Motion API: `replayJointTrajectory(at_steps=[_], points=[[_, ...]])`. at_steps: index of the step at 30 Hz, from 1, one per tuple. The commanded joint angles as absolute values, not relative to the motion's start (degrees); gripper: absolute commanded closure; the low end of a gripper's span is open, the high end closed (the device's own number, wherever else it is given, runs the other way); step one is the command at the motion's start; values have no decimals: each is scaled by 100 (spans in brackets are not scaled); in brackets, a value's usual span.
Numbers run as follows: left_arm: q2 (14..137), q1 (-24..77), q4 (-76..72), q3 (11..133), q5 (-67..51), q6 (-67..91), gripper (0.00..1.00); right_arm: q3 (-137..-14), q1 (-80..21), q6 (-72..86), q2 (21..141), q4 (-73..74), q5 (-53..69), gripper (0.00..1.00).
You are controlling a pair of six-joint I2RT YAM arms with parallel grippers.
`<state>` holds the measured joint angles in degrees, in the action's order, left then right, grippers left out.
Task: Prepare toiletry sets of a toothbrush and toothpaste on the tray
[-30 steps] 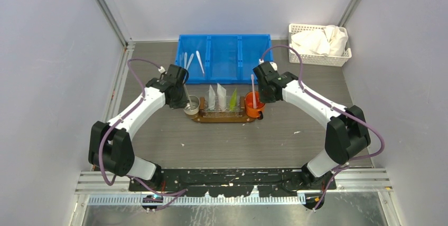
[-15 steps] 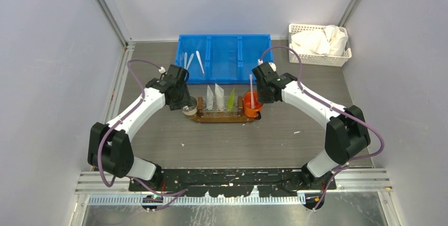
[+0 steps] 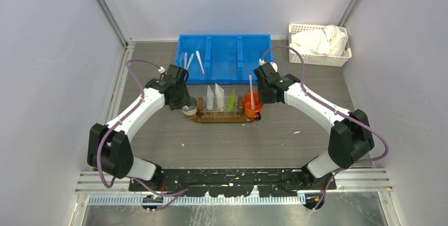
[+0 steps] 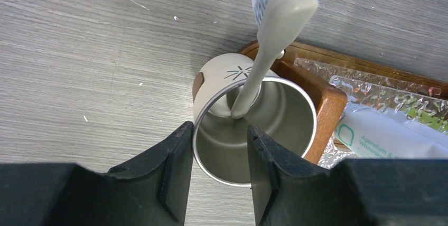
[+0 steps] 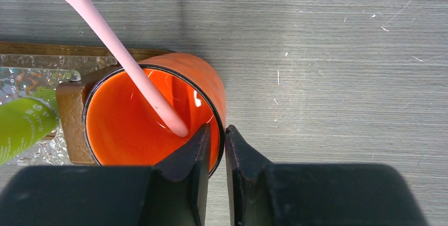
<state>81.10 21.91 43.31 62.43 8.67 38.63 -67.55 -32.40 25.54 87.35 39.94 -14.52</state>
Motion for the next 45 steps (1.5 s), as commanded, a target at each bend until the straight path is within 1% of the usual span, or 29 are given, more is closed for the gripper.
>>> replayJointTrajectory(at_steps=[1, 12, 15, 20, 25, 29, 31, 32, 33, 35, 37, 38, 39, 40, 41, 42, 45], points=[[7946, 2215, 4146, 6320, 653, 3947, 58, -6727, -3270, 2611, 8479, 3887, -1551, 78], [8006, 2215, 3948, 6145, 446, 4039, 59, -6689, -3276, 2610, 8370, 3920, -1601, 77], [7933, 2215, 4052, 6158, 619, 4019, 57, -6681, -3270, 2609, 8376, 3913, -1586, 75], [7717, 2195, 4213, 6213, 725, 3999, 48, -6651, -3270, 2619, 8368, 3884, -1565, 74], [7598, 2175, 4312, 6307, 686, 3992, 47, -6643, -3271, 2623, 8271, 3931, -1633, 73], [7417, 2171, 4424, 6442, 657, 3929, 47, -6640, -3277, 2603, 8068, 4026, -1753, 67], [7277, 2174, 4508, 6497, 606, 3843, 46, -6613, -3270, 2594, 7884, 4059, -1775, 60], [7166, 2173, 4523, 6503, 541, 3774, 45, -6591, -3271, 2581, 7778, 4086, -1797, 58], [7026, 2179, 4531, 6485, 510, 3714, 43, -6564, -3276, 2600, 7641, 4108, -1843, 56], [6616, 2180, 4529, 6405, 530, 3615, 36, -6460, -3274, 2586, 7337, 4148, -1912, 47], [6220, 2180, 4521, 6329, 579, 3556, 28, -6355, -3271, 2562, 7003, 4193, -1949, 33], [6029, 2180, 4544, 6306, 602, 3544, 23, -6297, -3274, 2541, 6819, 4223, -1937, 23], [5875, 2180, 4595, 6294, 609, 3525, 18, -6236, -3275, 2534, 6641, 4259, -1928, 13], [5717, 2180, 4688, 6287, 618, 3510, 7, -6161, -3271, 2525, 6379, 4296, -1895, 4], [5569, 2175, 4830, 6254, 642, 3508, 2, -6078, -3270, 2509, 6174, 4356, -1868, 1], [5425, 2179, 4931, 6208, 642, 3500, 0, -5963, -3271, 2513, 5942, 4392, -1857, 1], [4885, 2180, 5104, 5894, 646, 3511, 0, -5641, -3270, 2539, 5233, 4479, -1745, 0]])
